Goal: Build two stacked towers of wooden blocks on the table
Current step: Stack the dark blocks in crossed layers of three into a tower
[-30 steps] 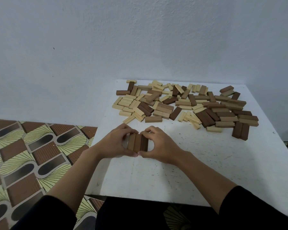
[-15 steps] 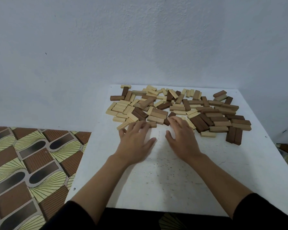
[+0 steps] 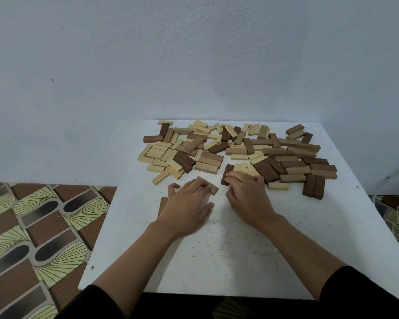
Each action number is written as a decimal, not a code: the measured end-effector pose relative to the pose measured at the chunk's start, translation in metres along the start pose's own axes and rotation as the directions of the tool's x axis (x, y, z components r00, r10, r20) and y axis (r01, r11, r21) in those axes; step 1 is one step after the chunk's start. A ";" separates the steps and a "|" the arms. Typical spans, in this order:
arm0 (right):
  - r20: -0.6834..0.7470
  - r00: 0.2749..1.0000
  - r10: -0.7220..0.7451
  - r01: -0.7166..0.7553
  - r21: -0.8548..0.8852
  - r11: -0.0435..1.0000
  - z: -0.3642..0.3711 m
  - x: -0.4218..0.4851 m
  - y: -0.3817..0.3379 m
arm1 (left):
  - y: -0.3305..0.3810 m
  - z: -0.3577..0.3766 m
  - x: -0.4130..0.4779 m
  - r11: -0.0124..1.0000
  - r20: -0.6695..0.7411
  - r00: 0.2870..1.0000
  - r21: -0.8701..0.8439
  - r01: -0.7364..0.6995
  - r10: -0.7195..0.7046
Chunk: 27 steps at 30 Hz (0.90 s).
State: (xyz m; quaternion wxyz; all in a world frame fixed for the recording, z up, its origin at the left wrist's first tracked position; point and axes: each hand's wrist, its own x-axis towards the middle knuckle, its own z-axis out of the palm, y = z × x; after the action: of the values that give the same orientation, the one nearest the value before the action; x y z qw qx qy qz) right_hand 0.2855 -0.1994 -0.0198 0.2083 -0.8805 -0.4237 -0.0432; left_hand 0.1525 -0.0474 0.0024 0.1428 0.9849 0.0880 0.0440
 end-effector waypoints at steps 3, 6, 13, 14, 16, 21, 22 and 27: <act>0.010 0.999 -0.047 0.046 0.070 0.996 -0.006 -0.016 0.005 | 0.001 -0.001 -0.005 0.993 -0.030 0.997 -0.092 -0.067 0.065; -0.003 0.997 -0.077 0.077 0.124 0.989 -0.011 -0.034 0.009 | 0.003 0.004 -0.012 0.985 -0.031 0.992 -0.112 -0.128 0.126; 0.002 0.998 -0.062 0.060 0.242 0.969 -0.019 -0.072 0.016 | 0.016 0.020 -0.020 0.964 -0.073 0.978 -0.171 -0.204 0.194; 0.016 0.998 -0.058 0.052 0.251 0.967 -0.020 -0.077 0.015 | 0.021 0.022 -0.021 0.955 -0.083 0.974 -0.197 -0.224 0.211; 0.040 0.998 -0.054 0.042 0.261 0.964 -0.021 -0.085 0.014 | 0.030 0.025 -0.022 0.942 -0.131 0.964 -0.217 -0.254 0.230; 0.050 0.998 -0.045 0.022 0.387 0.922 -0.033 -0.091 0.023 | 0.038 0.035 -0.023 0.927 -0.154 0.981 -0.337 -0.164 0.117; 0.035 0.999 -0.030 0.013 0.411 0.912 -0.037 -0.089 0.025 | 0.039 0.038 -0.023 0.923 -0.156 0.983 -0.355 -0.148 0.098; -0.121 0.986 0.115 -0.073 0.308 0.948 -0.047 -0.066 0.042 | 0.046 0.050 -0.019 0.956 -0.175 0.981 -0.266 -0.123 0.077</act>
State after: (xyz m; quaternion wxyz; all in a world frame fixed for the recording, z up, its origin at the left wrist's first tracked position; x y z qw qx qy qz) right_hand 0.2803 -0.2893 -0.0079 0.3714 -0.8522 -0.3675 -0.0285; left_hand 0.1471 -0.1083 -0.0330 0.2684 0.9517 0.0422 0.1433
